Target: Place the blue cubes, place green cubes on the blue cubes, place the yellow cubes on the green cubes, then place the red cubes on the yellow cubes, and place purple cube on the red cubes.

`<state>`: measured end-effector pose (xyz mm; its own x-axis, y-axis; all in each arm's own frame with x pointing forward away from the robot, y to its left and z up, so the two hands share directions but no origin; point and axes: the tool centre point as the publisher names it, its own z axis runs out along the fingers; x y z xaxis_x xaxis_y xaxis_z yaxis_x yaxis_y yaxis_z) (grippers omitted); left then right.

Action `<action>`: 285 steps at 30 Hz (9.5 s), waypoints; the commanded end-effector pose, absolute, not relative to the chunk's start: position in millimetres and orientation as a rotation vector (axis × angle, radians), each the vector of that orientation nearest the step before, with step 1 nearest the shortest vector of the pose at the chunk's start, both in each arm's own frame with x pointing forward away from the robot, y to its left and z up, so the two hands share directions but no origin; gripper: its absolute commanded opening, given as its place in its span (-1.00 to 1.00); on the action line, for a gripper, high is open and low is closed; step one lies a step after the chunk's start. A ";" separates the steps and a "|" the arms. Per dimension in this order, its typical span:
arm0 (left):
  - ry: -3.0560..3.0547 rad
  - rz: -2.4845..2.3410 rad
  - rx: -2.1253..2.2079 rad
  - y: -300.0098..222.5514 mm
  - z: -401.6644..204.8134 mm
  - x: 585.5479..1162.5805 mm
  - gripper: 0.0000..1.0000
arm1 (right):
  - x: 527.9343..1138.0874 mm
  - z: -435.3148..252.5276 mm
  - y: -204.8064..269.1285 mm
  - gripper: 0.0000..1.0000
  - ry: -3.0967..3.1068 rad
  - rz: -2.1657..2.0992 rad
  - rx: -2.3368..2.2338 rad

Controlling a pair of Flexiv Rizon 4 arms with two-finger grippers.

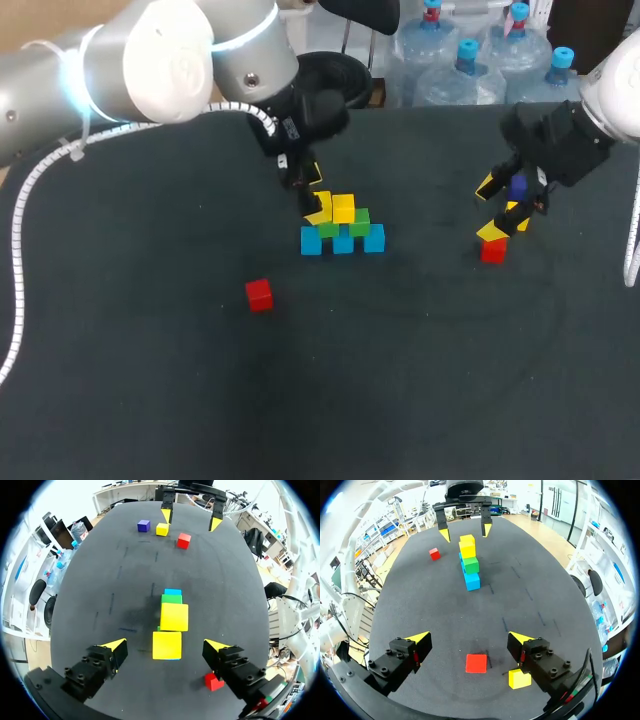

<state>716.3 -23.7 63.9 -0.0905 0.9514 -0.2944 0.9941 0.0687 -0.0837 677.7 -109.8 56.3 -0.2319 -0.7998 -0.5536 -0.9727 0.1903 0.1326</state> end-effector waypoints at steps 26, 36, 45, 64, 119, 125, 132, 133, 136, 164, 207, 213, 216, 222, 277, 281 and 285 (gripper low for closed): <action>2.240 -0.305 1.952 74.7 78.3 681.7 1.00 | 678.2 55.7 -109.8 1.00 2.109 0.662 -1.668; 2.214 -0.295 1.953 102.2 72.7 674.3 1.00 | 678.2 55.7 -109.8 1.00 2.109 0.662 -1.668; 2.174 -0.307 1.923 111.6 75.9 674.9 1.00 | 678.2 55.7 -109.8 1.00 2.109 0.662 -1.668; 2.160 -0.306 1.929 112.8 75.7 674.9 1.00 | 678.2 55.7 -109.8 1.00 2.109 0.662 -1.668; 2.160 -0.306 1.929 112.8 75.7 674.9 1.00 | 719.3 11.6 -185.9 1.00 2.155 0.574 -1.774; 2.160 -0.306 1.929 112.8 75.7 674.9 1.00 | 722.6 10.2 -188.0 1.00 2.140 0.581 -1.776; 2.160 -0.306 1.929 112.8 75.7 674.9 1.00 | 725.9 6.4 -192.3 1.00 2.150 0.583 -1.765; 2.160 -0.306 1.929 112.8 75.7 674.9 1.00 | 726.4 6.2 -193.0 1.00 2.152 0.582 -1.764; 2.160 -0.306 1.929 112.8 75.7 674.9 1.00 | 727.2 6.3 -193.3 1.00 2.153 0.580 -1.764; 2.160 -0.306 1.929 112.8 75.7 674.9 1.00 | 728.8 -5.0 -188.6 0.04 2.149 0.582 -1.775; 2.160 -0.306 1.929 112.8 75.7 674.9 1.00 | 726.2 50.0 -157.9 -1.00 2.011 0.536 -1.890; 2.160 -0.306 1.929 112.8 75.7 674.9 1.00 | 726.1 60.1 -137.4 -1.00 1.976 0.528 -1.928; 2.160 -0.306 1.929 112.8 75.7 674.9 1.00 | 726.3 61.9 -126.3 -1.00 1.978 0.493 -1.949; 2.160 -0.306 1.929 112.8 75.7 674.9 1.00 | 722.1 67.1 -102.2 -1.00 1.946 0.480 -1.994; 2.160 -0.306 1.929 112.8 75.7 674.9 1.00 | 711.5 54.3 21.4 -1.00 1.989 0.581 -1.943; 2.160 -0.306 1.929 112.8 75.7 674.9 1.00 | 710.8 53.5 25.3 -1.00 1.984 0.581 -1.952; 2.160 -0.306 1.929 112.8 75.7 674.9 1.00 | 710.8 54.9 27.7 -1.00 1.982 0.581 -1.954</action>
